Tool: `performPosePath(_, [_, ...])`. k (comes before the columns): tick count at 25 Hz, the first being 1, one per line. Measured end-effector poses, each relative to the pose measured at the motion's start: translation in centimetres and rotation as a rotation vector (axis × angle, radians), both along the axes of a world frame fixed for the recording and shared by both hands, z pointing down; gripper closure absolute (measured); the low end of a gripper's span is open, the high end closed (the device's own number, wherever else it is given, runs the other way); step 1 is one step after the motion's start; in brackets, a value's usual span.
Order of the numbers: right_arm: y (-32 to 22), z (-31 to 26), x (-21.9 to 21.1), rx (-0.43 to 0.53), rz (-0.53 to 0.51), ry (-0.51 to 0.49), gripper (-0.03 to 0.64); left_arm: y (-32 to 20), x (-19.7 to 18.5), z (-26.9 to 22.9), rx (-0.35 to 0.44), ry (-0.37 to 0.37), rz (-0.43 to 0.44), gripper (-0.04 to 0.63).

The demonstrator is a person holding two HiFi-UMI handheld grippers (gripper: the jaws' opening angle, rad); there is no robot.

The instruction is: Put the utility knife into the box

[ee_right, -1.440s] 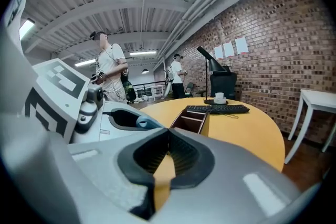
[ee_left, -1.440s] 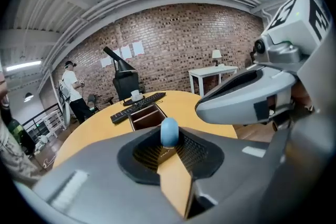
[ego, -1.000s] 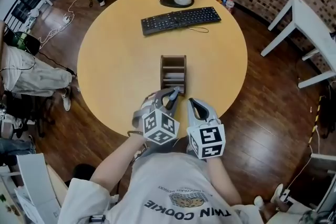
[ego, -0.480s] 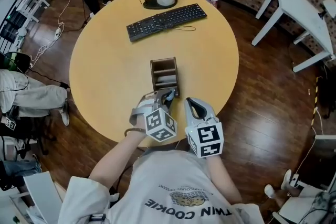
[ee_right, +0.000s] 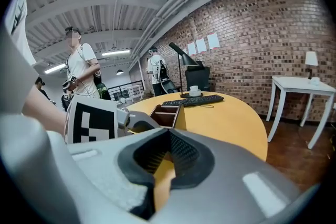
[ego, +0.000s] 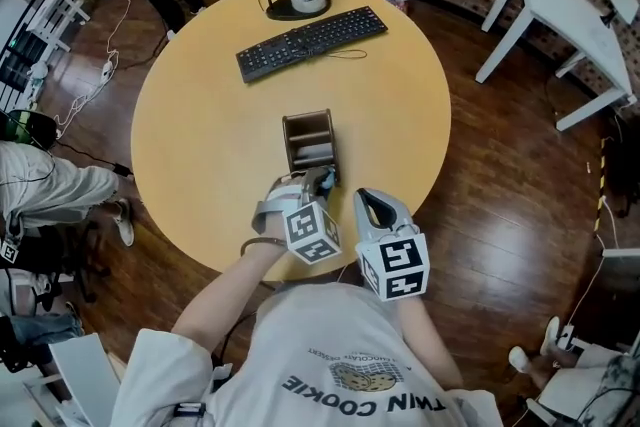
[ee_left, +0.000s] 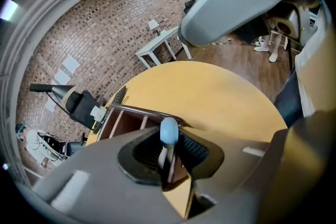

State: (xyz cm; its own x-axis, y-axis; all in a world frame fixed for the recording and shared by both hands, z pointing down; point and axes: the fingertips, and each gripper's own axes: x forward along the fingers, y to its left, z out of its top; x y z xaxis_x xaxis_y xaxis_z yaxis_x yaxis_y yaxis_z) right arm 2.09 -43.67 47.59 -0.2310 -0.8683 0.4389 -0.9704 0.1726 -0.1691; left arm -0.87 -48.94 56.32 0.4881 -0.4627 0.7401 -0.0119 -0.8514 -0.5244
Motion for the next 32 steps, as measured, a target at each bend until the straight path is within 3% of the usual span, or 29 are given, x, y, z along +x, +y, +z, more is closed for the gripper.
performPosePath(10, [0.7,0.3,0.4,-0.002,-0.021,0.012,0.615,0.3,0.7,0.4,0.039,-0.023,0.013,0.514])
performPosePath(22, [1.8,-0.3,0.2,0.01,-0.079,0.012,0.615,1.0,-0.5,0.4,0.029,-0.047,-0.062,0.451])
performPosePath(32, [3.5,-0.9,0.9,0.035,-0.172,-0.006,0.615,2.5,-0.7,-2.4,0.045,0.045,-0.208,0.451])
